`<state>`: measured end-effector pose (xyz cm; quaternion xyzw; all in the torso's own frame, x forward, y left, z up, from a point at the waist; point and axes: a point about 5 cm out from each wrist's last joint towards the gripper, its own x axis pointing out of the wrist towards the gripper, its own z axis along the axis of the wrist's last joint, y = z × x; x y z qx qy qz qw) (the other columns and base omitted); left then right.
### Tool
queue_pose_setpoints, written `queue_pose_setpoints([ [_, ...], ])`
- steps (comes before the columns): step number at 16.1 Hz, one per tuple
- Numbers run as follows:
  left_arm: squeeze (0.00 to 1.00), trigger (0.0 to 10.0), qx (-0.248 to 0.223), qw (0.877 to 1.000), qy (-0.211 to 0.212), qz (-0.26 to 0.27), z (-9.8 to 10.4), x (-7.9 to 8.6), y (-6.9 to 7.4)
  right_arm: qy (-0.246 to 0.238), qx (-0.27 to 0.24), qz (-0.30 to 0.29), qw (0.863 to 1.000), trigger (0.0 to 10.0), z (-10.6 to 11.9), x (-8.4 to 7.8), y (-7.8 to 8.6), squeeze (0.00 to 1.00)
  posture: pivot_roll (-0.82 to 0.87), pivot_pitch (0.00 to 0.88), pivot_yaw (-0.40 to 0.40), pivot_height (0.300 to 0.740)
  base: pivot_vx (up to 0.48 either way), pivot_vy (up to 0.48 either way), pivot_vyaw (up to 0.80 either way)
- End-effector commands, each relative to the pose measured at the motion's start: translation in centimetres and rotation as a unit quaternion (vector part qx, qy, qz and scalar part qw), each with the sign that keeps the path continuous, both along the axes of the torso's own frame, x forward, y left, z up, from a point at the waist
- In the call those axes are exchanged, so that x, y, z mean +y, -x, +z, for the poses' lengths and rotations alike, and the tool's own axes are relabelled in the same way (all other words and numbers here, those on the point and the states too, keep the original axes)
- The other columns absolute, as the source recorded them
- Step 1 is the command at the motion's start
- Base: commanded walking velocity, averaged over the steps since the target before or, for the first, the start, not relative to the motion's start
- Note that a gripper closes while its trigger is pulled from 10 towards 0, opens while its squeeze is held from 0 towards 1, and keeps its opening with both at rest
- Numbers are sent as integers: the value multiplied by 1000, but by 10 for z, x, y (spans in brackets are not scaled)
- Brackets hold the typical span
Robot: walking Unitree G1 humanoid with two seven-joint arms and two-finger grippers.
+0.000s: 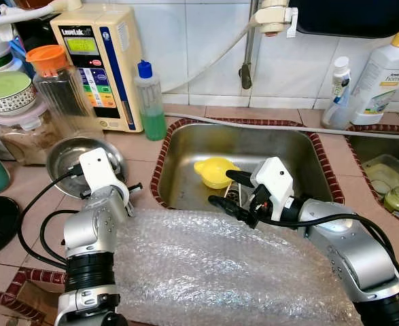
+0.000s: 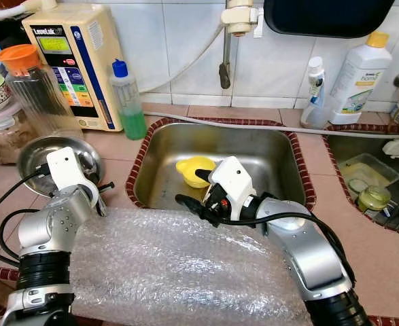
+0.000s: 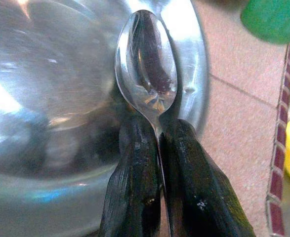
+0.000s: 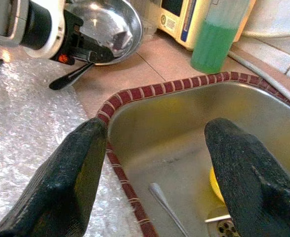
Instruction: Kitchen organization
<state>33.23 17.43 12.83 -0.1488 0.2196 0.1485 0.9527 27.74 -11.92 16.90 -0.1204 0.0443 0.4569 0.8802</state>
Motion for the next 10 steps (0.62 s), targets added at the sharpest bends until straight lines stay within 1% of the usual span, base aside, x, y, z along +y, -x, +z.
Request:
queue_pose_setpoints([
  [1,0,0,-3,1000,-5,22,0,7,3,8,-17,-5,1000,10000,7,-2,-4,0,5,0,46,740,0,0,0],
  [2,0,0,-7,1000,-4,26,1,7,3,11,-17,-5,1000,10000,7,-3,-4,0,5,0,46,740,0,0,0],
  [3,0,0,-21,999,-19,30,5,9,2,15,-20,-6,1000,10000,8,-4,-4,0,2,0,44,740,0,0,0],
  [7,0,0,-24,999,-21,34,8,9,1,19,-33,-17,999,10000,11,-7,-8,0,2,0,38,740,0,0,0],
  [10,0,0,-40,997,-40,51,14,15,2,10,-49,-36,998,10000,17,-10,-16,0,9,0,33,740,0,0,0],
])
